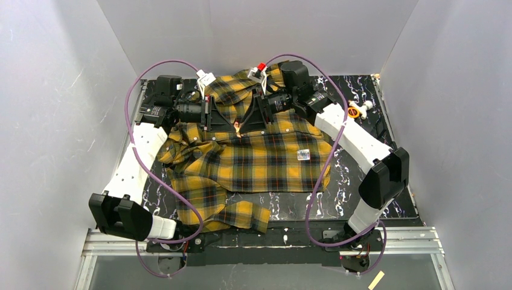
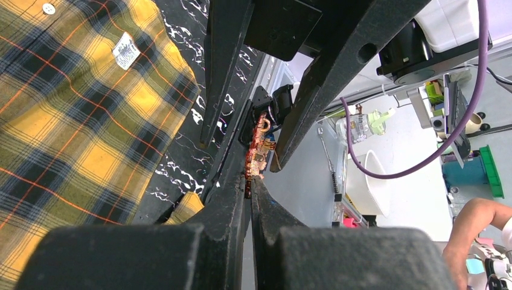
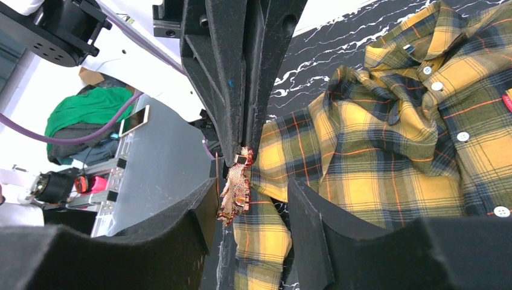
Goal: Remove the brooch from the garment
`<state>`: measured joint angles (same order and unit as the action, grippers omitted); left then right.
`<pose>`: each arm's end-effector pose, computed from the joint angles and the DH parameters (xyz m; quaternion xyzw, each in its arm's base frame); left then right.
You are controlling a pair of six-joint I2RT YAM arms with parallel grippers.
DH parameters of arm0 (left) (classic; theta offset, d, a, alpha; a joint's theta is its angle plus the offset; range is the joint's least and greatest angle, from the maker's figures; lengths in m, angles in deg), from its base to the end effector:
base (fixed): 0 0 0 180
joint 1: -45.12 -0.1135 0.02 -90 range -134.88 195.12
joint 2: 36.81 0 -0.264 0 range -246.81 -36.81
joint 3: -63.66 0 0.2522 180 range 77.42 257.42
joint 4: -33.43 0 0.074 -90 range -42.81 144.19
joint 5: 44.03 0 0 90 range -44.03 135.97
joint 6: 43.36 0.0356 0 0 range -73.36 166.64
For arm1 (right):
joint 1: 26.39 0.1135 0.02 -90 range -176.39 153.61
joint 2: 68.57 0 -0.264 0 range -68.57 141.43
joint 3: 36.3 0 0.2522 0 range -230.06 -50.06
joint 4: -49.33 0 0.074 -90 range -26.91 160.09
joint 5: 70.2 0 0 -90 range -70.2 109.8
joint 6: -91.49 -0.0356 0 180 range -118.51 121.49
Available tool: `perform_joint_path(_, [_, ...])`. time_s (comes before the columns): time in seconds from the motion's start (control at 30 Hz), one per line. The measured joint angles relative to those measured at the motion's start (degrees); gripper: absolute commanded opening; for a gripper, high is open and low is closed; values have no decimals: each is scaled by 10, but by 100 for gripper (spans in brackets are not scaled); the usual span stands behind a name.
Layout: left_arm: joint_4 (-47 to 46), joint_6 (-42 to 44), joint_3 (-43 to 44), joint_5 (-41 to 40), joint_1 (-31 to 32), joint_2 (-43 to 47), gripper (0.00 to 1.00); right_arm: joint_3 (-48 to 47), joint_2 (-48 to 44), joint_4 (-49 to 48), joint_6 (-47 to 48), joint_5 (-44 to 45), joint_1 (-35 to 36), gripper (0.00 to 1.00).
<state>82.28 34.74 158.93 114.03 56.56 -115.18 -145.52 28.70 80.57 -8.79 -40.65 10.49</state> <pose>0.2700 -0.0883 0.3992 0.2686 0.7257 -0.5606 0.2948 0.2906 0.2568 0.3974 -0.4456 0.6188 0.5763 0.2940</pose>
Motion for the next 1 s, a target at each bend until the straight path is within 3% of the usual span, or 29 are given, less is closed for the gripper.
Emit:
perform_joint_path(0.57, [5,23,4,-21,4,0,0,0,10,-3,-22,-9,0,40])
perform_joint_path(1.0, [14,42,9,-55,6,0,0,-14,18,26,-29,36,4,31])
